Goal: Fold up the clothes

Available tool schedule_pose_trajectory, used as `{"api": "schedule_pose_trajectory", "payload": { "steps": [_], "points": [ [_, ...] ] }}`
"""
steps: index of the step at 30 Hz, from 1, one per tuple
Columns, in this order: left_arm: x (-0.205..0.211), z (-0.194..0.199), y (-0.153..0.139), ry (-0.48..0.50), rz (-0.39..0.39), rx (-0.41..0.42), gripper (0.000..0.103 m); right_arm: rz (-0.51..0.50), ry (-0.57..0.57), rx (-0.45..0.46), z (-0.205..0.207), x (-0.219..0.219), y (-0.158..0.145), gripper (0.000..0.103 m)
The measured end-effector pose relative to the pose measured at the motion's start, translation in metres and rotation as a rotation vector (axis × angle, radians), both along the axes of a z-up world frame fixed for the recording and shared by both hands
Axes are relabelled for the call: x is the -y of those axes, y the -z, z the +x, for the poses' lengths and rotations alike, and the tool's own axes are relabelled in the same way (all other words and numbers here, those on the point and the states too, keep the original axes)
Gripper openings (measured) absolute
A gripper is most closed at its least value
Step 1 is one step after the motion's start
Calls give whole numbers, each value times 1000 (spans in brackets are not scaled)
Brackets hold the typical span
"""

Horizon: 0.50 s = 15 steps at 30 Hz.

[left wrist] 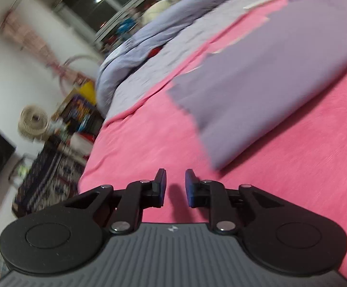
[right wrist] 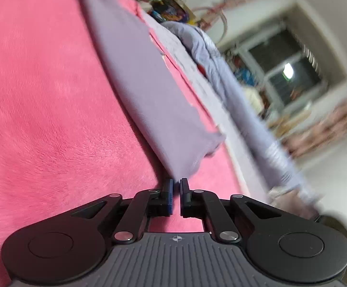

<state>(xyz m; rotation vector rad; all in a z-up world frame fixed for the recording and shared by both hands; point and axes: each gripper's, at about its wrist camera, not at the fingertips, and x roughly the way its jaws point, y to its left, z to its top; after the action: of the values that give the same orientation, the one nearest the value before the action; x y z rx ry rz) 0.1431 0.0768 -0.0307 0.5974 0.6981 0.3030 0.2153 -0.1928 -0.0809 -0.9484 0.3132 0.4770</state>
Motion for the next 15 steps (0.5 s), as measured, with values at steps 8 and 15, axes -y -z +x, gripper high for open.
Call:
{"api": "schedule_pose_trajectory", "payload": {
  "steps": [8, 15],
  "points": [
    [20, 20, -54, 117, -331, 107, 47, 657, 94, -209, 33, 20, -78, 18],
    [32, 28, 6, 112, -191, 45, 56, 555, 231, -324, 79, -2, -32, 22]
  ]
}}
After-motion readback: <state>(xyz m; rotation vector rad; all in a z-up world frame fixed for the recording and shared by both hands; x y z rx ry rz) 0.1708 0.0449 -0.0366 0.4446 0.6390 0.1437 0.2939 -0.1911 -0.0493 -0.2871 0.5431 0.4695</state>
